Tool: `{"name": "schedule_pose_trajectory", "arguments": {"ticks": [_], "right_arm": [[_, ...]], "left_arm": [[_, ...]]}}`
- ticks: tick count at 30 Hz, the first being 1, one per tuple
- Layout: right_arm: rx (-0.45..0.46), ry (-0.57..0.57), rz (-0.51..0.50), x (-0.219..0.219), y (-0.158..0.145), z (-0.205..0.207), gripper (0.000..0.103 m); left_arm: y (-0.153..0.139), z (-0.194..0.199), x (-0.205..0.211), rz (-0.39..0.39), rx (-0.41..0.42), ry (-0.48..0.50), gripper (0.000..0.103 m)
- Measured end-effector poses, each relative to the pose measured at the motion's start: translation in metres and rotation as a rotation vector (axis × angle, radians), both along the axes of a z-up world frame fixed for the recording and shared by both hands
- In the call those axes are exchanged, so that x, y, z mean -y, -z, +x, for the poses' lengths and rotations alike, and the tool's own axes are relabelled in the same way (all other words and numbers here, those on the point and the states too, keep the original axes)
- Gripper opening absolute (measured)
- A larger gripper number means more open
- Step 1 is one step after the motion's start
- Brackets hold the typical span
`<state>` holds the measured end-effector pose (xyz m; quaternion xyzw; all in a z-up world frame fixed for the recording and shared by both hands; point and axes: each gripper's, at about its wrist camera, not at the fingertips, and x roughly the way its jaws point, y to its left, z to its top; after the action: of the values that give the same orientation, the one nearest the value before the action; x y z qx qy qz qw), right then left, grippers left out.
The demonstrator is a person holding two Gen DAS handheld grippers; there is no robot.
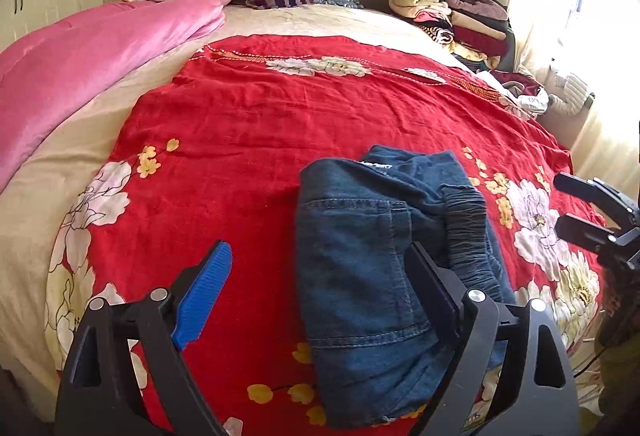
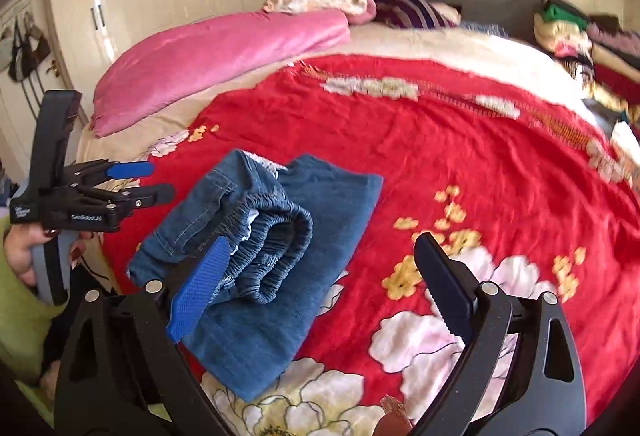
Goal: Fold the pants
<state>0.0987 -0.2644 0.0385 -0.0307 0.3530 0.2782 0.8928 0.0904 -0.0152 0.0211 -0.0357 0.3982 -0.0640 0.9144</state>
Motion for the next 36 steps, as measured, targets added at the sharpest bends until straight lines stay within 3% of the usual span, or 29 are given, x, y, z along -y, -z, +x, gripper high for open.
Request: {"name": "schedule_pose_trajectory", "arguments": {"ticks": [6, 18, 21, 24, 25, 27, 29, 31, 33, 36], "right_arm": [[-0.069, 0.033, 0.021, -0.004, 0.018, 0.012, 0.087], [-0.246, 0.011, 0.11, -0.013, 0.056, 0.035, 0.067], [-0.314, 0.004, 0.138, -0.018, 0.072, 0.041, 0.067], [-0.307, -0.01, 0.152, -0.021, 0.075, 0.043, 0.067], [-0.305, -0.015, 0.157, -0.022, 0.075, 0.043, 0.067], [-0.297, -0.03, 0.161, -0.025, 0.075, 0.044, 0.063], [-0.293, -0.063, 0.162, -0.03, 0.075, 0.045, 0.041], [-0.283, -0.095, 0.158, -0.035, 0.073, 0.044, 0.025], [-0.254, -0.11, 0.132, -0.041, 0.067, 0.041, 0.023], [-0.201, -0.138, 0.1, -0.05, 0.053, 0.037, 0.022]], "left_arm": [[0.01, 0.005, -0.002, -0.004, -0.019, -0.011, 0.087], [0.042, 0.02, -0.001, -0.07, -0.086, -0.01, 0.087], [0.048, 0.022, 0.002, -0.093, -0.095, 0.0, 0.087], [0.053, 0.024, 0.007, -0.119, -0.1, 0.014, 0.085], [0.054, 0.025, 0.009, -0.119, -0.098, 0.017, 0.081], [0.055, 0.026, 0.015, -0.145, -0.093, 0.029, 0.06], [0.053, 0.025, 0.02, -0.123, -0.084, 0.021, 0.053], [0.05, 0.023, 0.024, -0.115, -0.075, 0.022, 0.047], [0.043, 0.022, 0.026, -0.106, -0.062, 0.023, 0.038], [0.033, 0.023, 0.025, -0.111, -0.049, 0.029, 0.034]]}}
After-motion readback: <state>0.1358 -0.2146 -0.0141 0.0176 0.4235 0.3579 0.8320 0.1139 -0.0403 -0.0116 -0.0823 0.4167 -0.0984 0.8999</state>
